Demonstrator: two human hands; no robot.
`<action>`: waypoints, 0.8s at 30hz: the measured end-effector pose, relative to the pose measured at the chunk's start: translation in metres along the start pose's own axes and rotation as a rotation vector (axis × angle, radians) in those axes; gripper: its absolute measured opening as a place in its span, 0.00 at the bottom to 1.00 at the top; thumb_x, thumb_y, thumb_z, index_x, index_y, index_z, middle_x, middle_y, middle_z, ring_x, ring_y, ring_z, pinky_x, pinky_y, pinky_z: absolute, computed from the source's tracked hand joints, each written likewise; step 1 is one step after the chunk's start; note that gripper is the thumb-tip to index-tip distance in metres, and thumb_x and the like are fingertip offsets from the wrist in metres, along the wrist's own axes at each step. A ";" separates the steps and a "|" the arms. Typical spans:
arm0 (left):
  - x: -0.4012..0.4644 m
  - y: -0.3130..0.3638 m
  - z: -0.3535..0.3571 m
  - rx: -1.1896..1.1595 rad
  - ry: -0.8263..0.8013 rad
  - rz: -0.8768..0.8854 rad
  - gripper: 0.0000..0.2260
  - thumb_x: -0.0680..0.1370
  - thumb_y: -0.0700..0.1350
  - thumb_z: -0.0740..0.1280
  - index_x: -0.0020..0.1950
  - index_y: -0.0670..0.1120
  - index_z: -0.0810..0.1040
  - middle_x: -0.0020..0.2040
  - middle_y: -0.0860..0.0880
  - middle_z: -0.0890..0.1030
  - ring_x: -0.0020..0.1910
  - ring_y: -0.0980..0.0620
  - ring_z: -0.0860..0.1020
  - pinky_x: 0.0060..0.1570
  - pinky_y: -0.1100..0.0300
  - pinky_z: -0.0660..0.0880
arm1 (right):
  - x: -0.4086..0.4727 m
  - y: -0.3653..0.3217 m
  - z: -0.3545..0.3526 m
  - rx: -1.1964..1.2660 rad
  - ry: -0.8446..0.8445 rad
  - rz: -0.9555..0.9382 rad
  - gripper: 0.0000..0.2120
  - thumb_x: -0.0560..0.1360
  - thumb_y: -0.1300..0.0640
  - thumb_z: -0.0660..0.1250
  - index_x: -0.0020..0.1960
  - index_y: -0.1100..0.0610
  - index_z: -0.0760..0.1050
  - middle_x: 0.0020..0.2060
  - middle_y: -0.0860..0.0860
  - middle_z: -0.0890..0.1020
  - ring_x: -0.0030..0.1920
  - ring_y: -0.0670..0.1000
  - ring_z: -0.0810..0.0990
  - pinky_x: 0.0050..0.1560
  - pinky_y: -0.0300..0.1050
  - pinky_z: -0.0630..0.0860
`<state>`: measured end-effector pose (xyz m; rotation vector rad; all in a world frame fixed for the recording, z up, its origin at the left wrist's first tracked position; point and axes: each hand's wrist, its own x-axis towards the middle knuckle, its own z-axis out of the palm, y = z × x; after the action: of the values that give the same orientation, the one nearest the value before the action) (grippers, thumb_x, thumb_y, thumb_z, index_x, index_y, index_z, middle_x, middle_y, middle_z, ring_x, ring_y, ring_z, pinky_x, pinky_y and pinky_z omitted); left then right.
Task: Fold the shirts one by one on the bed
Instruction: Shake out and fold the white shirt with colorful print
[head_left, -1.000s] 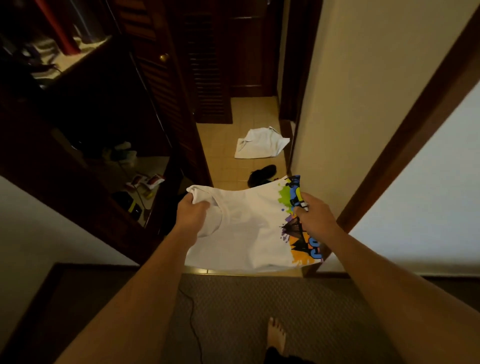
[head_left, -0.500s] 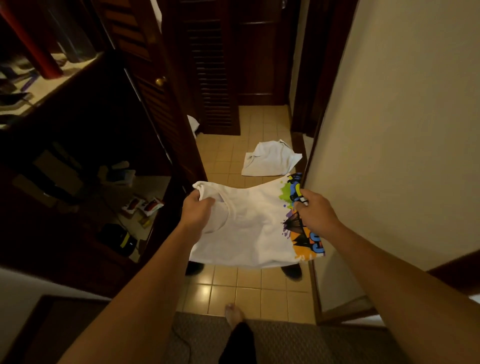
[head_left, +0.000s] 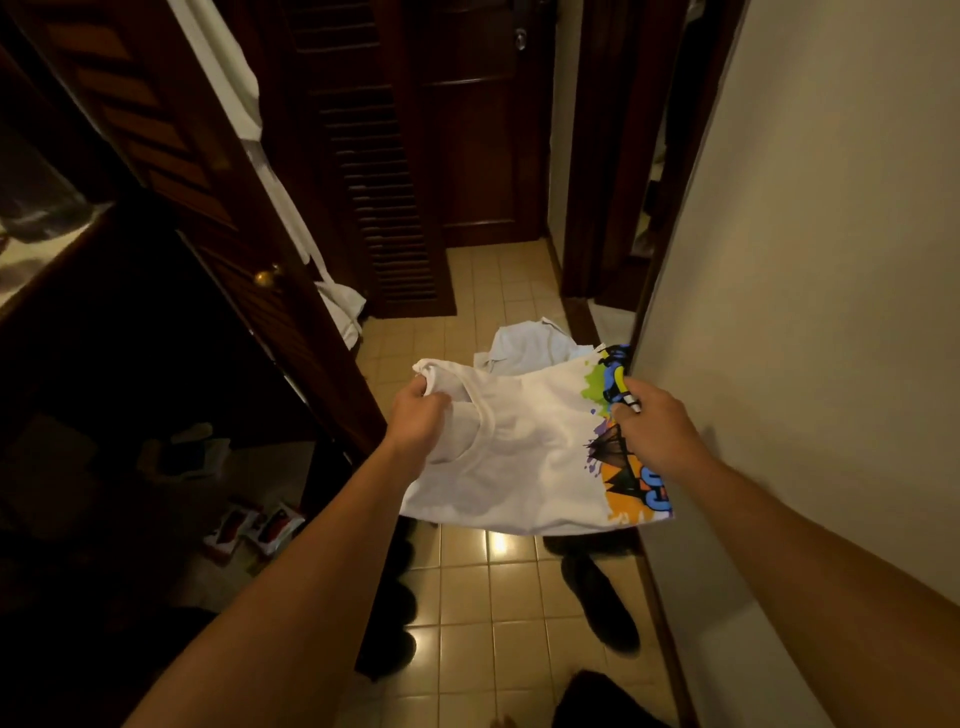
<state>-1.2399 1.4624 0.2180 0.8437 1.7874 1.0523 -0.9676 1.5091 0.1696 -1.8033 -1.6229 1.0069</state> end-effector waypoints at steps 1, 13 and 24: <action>0.015 0.006 0.002 0.005 -0.006 0.000 0.18 0.80 0.37 0.61 0.69 0.47 0.77 0.57 0.48 0.79 0.49 0.51 0.76 0.39 0.59 0.71 | 0.015 -0.004 0.000 -0.003 0.004 0.005 0.22 0.83 0.56 0.63 0.76 0.56 0.69 0.70 0.55 0.76 0.66 0.58 0.76 0.64 0.47 0.71; 0.153 0.081 0.030 -0.037 0.044 -0.004 0.15 0.80 0.34 0.60 0.62 0.46 0.79 0.53 0.48 0.81 0.49 0.49 0.78 0.39 0.60 0.73 | 0.189 -0.053 -0.004 -0.046 -0.060 -0.057 0.23 0.82 0.55 0.63 0.77 0.54 0.68 0.71 0.53 0.75 0.69 0.58 0.74 0.68 0.52 0.72; 0.267 0.128 0.048 -0.091 0.227 -0.055 0.18 0.80 0.38 0.62 0.67 0.53 0.76 0.49 0.52 0.78 0.50 0.46 0.78 0.59 0.45 0.77 | 0.331 -0.102 0.002 -0.070 -0.127 -0.183 0.20 0.81 0.57 0.63 0.72 0.47 0.73 0.61 0.49 0.81 0.57 0.55 0.79 0.57 0.49 0.76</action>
<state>-1.2855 1.7586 0.2301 0.6361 1.9220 1.2232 -1.0274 1.8494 0.1855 -1.6281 -1.8839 1.0100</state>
